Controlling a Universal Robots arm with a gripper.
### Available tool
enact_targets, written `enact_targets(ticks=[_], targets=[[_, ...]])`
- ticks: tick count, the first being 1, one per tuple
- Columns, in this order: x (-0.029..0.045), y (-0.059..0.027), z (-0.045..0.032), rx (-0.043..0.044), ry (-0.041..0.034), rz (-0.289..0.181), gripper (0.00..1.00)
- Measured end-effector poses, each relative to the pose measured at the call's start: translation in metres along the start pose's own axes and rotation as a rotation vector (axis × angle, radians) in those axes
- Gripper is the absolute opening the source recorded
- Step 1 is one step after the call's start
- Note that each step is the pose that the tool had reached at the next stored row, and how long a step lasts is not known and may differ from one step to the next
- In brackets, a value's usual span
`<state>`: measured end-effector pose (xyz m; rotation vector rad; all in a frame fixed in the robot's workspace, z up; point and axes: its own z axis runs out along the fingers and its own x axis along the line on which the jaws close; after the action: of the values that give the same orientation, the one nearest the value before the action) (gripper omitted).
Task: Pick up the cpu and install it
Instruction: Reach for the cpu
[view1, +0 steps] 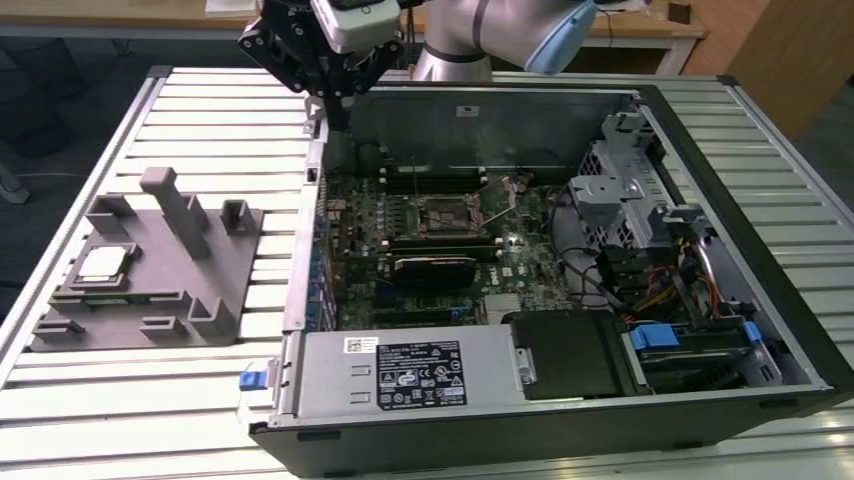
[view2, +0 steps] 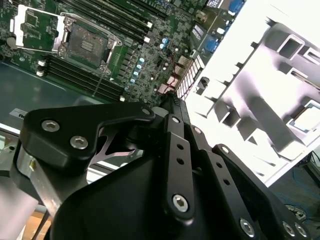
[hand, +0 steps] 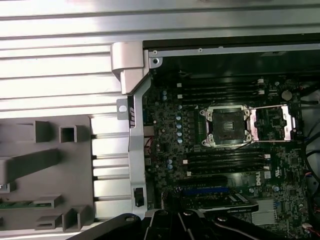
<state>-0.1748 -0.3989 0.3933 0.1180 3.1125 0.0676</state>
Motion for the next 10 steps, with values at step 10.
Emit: enact_targets(ticks=[10], targets=[[0.0064,-0.0005,-0.0002,0.0001,0.0001,0.000,0.11]])
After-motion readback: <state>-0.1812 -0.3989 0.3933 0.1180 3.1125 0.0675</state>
